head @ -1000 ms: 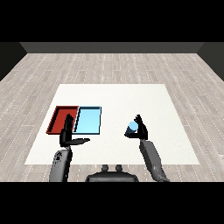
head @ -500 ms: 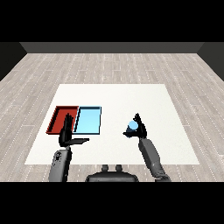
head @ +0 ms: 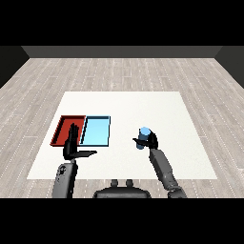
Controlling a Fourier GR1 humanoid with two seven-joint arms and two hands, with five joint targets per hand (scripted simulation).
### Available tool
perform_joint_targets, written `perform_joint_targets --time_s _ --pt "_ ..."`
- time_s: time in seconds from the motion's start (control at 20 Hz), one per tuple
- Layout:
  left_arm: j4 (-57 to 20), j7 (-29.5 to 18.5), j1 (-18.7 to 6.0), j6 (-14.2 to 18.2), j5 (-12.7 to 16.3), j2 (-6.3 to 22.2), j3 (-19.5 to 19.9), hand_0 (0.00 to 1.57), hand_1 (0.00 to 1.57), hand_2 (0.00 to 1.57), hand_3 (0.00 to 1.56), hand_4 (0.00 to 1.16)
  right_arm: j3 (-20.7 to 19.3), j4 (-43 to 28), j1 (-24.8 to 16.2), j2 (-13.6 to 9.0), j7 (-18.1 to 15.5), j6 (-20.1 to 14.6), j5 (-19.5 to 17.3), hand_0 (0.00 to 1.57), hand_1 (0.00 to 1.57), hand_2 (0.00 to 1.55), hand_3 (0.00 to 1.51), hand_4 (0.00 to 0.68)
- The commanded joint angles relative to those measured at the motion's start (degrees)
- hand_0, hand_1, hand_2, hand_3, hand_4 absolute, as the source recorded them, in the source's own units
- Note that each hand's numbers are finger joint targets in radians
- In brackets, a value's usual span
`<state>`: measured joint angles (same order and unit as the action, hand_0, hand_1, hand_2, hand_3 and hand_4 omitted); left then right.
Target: Pick the blue can and put it in the blue box
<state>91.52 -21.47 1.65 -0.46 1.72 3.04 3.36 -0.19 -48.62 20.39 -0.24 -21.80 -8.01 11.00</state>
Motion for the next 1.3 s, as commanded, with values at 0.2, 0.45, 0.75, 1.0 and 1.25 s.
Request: perform_joint_targets --time_s 0.2,0.45,0.75,1.0,1.25 --pt "-1.7 -1.2 -0.3 -0.1 -1.0 -0.8 -1.2 0.0 0.0 0.0 0.0 0.0 5.4 -4.9 -1.1 0.2 2.3 -6.1 0.3 1.43 1.43 1.44 1.37 0.504" --pt "1.3 1.8 -0.6 1.0 -1.7 -1.1 -2.0 0.0 0.0 0.0 0.0 0.0 5.8 -11.2 -4.1 -0.1 1.0 -5.0 -4.5 1.47 1.47 1.47 1.36 0.47" --pt "-0.7 1.5 -1.0 0.5 -2.5 -2.0 -3.9 0.0 0.0 0.0 0.0 0.0 6.6 -11.0 0.1 0.2 -1.6 -6.1 -4.8 1.46 1.46 1.48 1.35 0.518" --pt "-5.2 -1.9 -1.7 2.2 -2.5 -3.0 -8.4 0.0 0.0 0.0 0.0 0.0 13.4 -24.1 -1.7 0.2 7.6 -10.4 -5.8 1.47 1.47 1.48 1.38 0.525" --pt "-3.8 1.0 -3.2 1.4 -2.8 -3.0 -7.8 0.0 0.0 0.0 0.0 0.0 12.9 -17.5 2.5 0.2 2.5 -9.1 -3.9 1.44 1.44 1.47 1.34 0.556"
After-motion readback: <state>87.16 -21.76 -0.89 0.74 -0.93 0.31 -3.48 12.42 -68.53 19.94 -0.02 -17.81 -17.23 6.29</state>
